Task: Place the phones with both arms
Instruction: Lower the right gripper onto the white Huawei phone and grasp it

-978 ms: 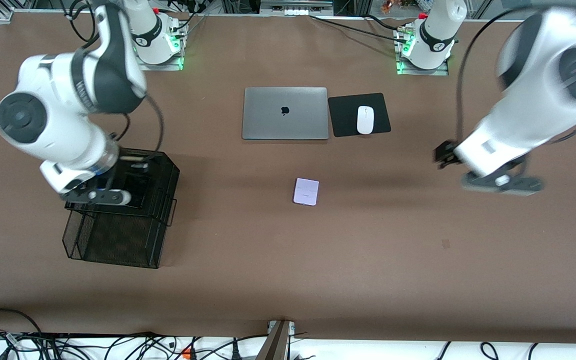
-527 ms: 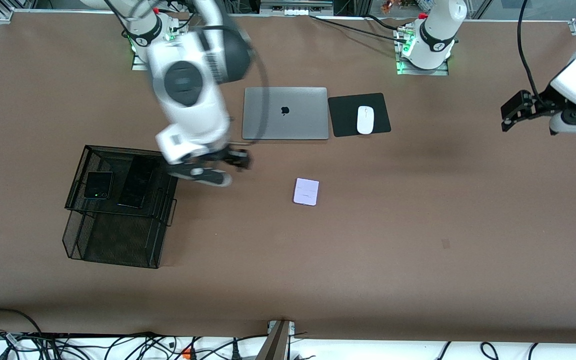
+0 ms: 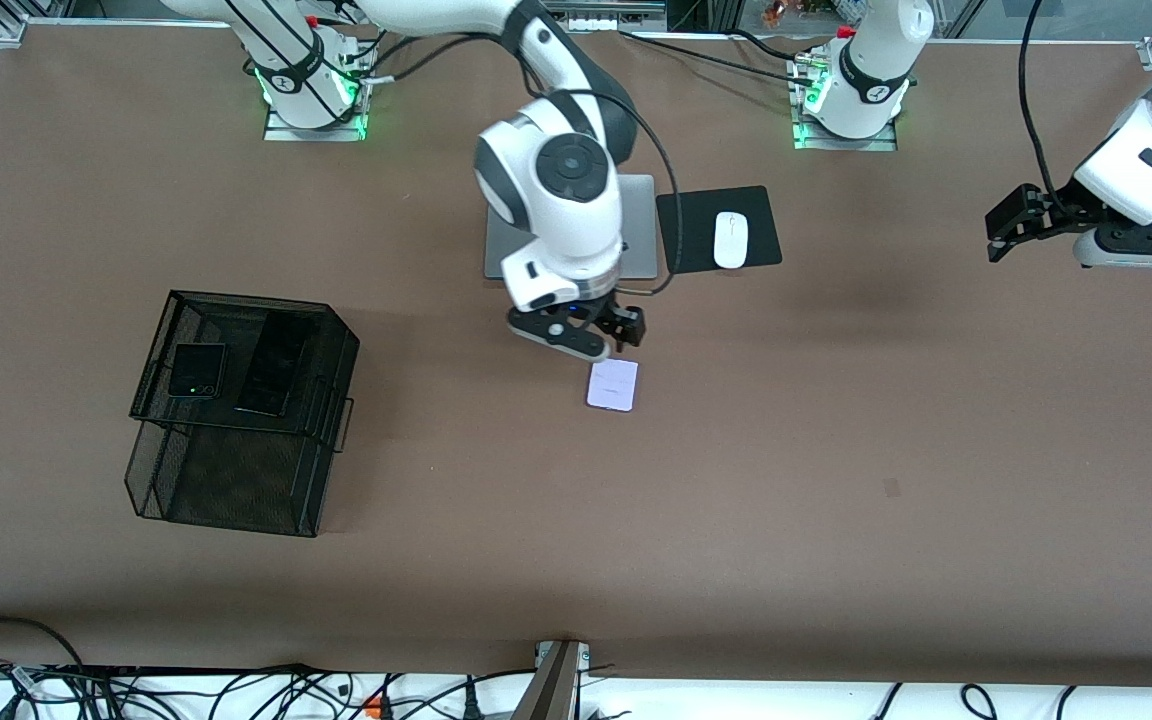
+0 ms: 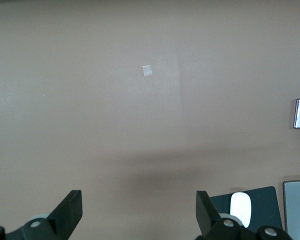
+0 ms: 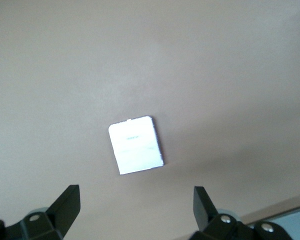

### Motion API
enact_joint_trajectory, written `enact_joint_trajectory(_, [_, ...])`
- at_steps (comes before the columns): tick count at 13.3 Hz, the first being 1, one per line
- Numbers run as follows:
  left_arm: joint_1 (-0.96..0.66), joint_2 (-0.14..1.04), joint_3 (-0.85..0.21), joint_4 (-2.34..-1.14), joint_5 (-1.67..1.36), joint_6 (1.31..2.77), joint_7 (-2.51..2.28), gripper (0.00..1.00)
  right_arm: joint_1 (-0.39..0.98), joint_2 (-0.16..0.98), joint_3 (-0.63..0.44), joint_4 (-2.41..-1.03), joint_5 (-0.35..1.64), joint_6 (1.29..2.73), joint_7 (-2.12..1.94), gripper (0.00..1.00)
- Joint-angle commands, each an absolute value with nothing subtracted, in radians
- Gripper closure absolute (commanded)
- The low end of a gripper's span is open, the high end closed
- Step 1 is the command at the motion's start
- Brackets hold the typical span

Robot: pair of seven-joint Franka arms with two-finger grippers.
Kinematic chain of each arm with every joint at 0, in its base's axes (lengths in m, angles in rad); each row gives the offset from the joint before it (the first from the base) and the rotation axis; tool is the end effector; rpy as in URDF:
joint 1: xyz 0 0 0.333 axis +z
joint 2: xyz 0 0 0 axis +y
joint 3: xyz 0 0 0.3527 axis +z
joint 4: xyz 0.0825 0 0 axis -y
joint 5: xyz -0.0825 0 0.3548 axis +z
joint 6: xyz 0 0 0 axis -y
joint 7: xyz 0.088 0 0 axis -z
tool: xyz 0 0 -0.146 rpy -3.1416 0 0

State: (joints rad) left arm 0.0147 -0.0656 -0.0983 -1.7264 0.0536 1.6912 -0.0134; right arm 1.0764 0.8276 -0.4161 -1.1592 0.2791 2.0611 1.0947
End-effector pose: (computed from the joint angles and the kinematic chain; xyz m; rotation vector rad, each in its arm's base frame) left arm 0.5112 -0.0372 0.5974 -3.0808 0.1167 -0.0508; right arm 0.5288 0.5654 0.3339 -2.9935 0.6166 -0.1799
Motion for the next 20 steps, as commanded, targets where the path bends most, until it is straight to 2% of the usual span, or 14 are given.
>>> enact_joint_trajectory(1, [0.018, -0.069, -0.106, -1.715, 0.048, 1.692, -0.021, 0.0, 1.089, 0.934, -0.423, -1.111, 0.298, 2.132, 1.138, 0.0])
enact_joint_trajectory(6, [0.021, -0.052, -0.106, -1.695, 0.048, 1.693, -0.02, 0.0, 1.103, 1.032, -0.414, -1.111, 0.298, 2.27, 1.157, 0.0])
enact_joint_trajectory(18, [0.028, -0.051, -0.106, -1.689, 0.048, 1.681, -0.018, 0.0, 1.109, 1.124, -0.413, -1.111, 0.259, 2.388, 1.135, 0.0])
enact_joint_trajectory(19, [0.028, -0.049, -0.106, -1.689, 0.048, 1.681, -0.018, 0.0, 1.109, 1.126, -0.413, -1.111, 0.259, 2.387, 1.126, 0.24])
enact_joint_trajectory(20, [0.028, -0.051, -0.106, -1.686, 0.048, 1.681, -0.018, 0.0, 1.109, 1.121, -0.413, -1.111, 0.259, 2.378, 1.117, 0.63])
